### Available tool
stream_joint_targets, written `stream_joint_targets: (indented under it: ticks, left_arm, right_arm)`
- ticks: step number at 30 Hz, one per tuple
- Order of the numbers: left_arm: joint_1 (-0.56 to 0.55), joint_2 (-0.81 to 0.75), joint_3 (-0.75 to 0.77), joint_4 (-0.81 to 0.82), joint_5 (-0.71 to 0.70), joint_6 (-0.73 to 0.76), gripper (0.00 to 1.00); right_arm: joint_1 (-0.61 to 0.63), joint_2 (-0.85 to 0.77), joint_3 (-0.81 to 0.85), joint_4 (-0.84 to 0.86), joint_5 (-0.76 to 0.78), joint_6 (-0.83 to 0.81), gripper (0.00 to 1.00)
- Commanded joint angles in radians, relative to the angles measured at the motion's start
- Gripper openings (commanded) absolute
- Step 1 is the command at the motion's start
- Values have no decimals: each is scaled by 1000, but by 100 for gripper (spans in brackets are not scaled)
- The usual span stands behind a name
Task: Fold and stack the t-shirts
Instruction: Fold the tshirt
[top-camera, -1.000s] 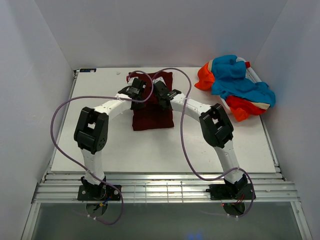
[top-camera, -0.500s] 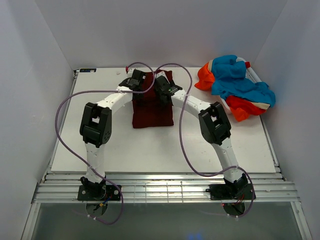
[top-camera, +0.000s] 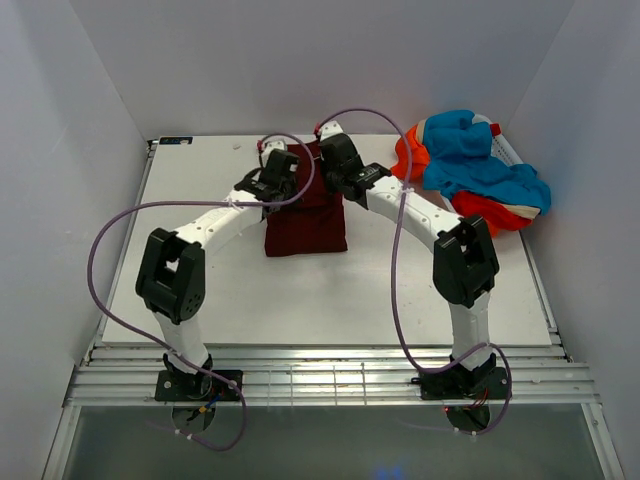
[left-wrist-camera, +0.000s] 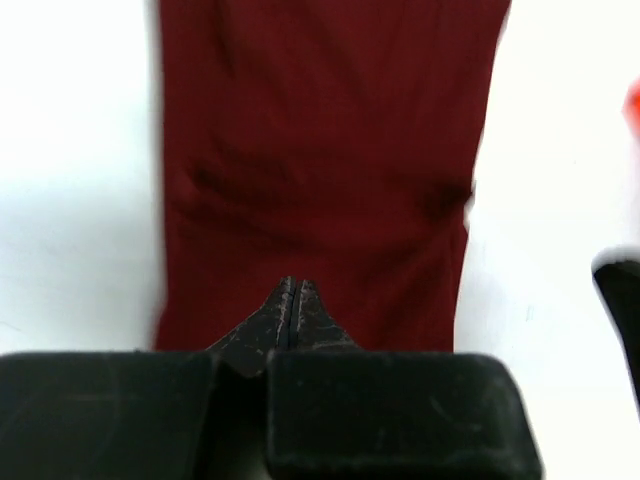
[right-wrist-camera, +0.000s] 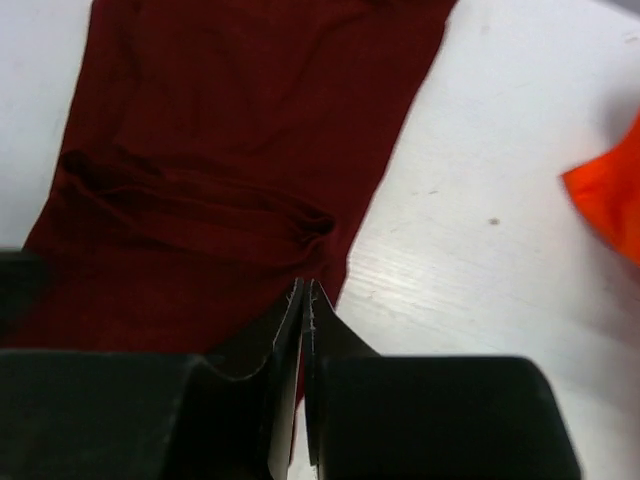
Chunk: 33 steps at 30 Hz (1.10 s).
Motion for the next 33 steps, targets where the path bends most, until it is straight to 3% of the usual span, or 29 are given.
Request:
stream_joint_targets:
  ticks: [1,15,26,33]
  left_arm:
    - [-67,40,-120,17,149,-64,0]
    - [-120,192,-238,42,188,-55,0]
    - [-176,92,-424,74,196,-119,0]
    - [-231,8,-526,73,199,-156,0]
  right_arm:
    - [-2,29,-59,6,-188,73,8]
    - [-2,84,-66,-9,-314,115,8]
    - [-2,137,-76,14,-423,146,8]
    - [-2,181,-70,14,-408,146,8]
